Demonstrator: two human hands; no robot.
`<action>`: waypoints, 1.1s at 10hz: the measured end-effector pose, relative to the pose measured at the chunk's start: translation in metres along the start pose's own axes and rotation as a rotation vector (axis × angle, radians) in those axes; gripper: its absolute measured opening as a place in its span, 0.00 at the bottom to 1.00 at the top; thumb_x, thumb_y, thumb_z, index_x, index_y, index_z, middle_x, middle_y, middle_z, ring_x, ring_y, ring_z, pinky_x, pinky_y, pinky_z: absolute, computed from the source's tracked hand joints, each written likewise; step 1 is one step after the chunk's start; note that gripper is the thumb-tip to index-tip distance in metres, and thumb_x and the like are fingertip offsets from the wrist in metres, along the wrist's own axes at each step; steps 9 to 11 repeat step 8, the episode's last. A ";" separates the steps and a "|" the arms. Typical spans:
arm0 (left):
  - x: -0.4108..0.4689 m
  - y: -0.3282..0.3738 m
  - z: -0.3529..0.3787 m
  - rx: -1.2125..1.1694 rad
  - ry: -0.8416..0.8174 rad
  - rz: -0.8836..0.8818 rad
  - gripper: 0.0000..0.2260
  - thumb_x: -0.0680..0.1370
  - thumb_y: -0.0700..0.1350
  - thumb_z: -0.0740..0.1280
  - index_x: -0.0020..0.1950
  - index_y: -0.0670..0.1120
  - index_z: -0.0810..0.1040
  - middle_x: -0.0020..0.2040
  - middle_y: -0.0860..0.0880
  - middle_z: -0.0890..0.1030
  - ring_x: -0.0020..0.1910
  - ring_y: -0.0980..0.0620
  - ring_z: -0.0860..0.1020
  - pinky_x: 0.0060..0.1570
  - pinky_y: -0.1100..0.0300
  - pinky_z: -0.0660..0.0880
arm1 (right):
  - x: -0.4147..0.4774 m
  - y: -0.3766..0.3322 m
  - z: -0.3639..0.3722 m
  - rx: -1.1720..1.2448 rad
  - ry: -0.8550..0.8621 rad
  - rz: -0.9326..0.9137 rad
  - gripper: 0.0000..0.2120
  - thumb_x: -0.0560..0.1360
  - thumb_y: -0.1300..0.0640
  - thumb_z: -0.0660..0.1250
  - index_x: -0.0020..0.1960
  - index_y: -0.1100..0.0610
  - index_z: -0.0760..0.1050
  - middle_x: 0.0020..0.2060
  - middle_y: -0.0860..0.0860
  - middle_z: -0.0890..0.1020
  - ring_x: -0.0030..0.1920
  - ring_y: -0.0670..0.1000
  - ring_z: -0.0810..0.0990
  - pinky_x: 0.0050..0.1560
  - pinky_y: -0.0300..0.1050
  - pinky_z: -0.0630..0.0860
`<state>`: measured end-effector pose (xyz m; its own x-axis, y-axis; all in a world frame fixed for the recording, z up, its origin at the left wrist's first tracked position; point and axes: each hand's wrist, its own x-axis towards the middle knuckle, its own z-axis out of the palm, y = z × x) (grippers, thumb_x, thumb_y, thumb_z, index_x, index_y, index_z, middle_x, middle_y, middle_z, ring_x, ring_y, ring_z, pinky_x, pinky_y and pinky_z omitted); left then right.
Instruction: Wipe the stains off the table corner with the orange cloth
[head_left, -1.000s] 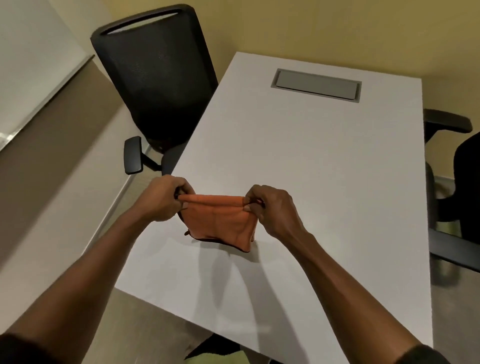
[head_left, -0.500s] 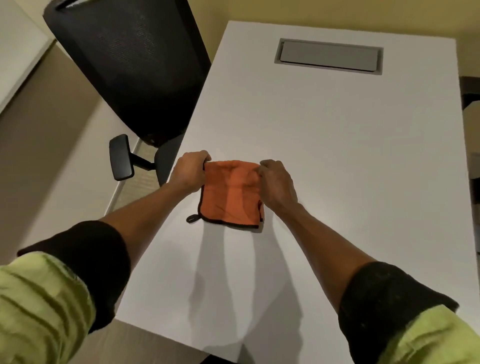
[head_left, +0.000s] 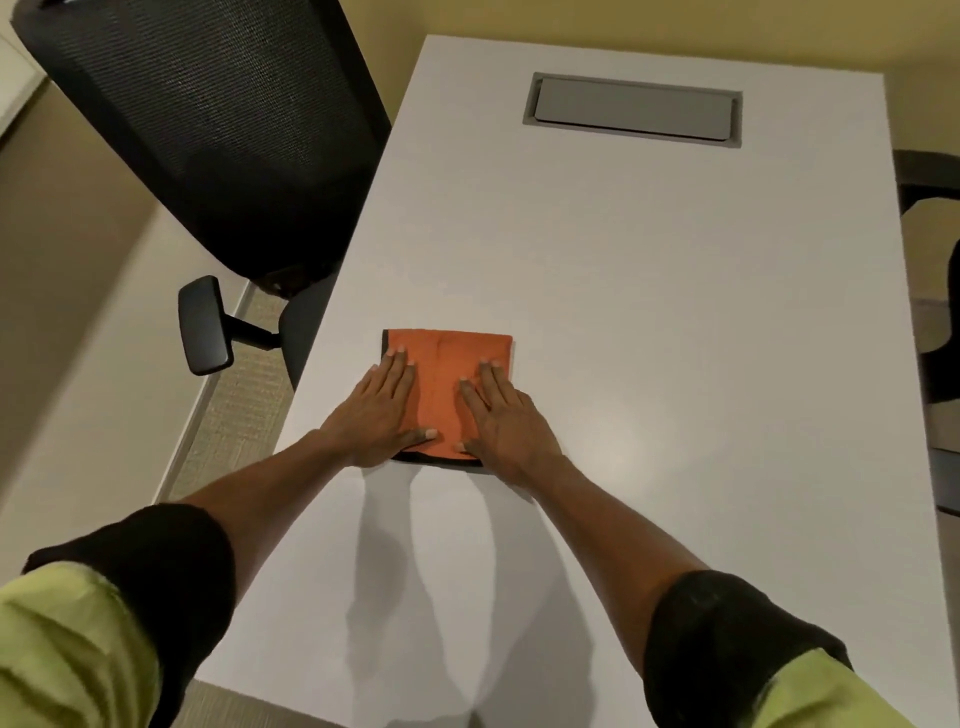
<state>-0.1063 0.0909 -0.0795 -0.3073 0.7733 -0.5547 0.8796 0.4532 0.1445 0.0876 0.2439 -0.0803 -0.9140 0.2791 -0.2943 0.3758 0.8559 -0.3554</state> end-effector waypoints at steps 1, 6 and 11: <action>0.015 -0.009 0.008 0.054 0.002 0.001 0.64 0.68 0.87 0.30 0.88 0.39 0.29 0.88 0.40 0.27 0.88 0.41 0.28 0.90 0.41 0.37 | 0.008 0.005 0.011 0.016 -0.002 0.040 0.46 0.83 0.37 0.64 0.87 0.58 0.45 0.86 0.64 0.41 0.87 0.63 0.41 0.84 0.58 0.55; 0.038 -0.048 -0.018 0.233 -0.064 -0.056 0.63 0.72 0.84 0.44 0.86 0.38 0.26 0.87 0.38 0.26 0.88 0.40 0.27 0.88 0.38 0.33 | 0.059 -0.019 0.005 -0.070 -0.059 0.080 0.47 0.83 0.35 0.62 0.87 0.59 0.41 0.85 0.66 0.38 0.86 0.65 0.38 0.86 0.60 0.47; 0.022 -0.026 -0.036 0.231 0.021 -0.058 0.58 0.81 0.77 0.57 0.89 0.37 0.34 0.89 0.35 0.32 0.90 0.36 0.33 0.90 0.41 0.37 | 0.045 -0.021 -0.020 0.033 0.072 0.052 0.32 0.83 0.48 0.66 0.81 0.60 0.62 0.80 0.65 0.67 0.81 0.66 0.63 0.81 0.58 0.63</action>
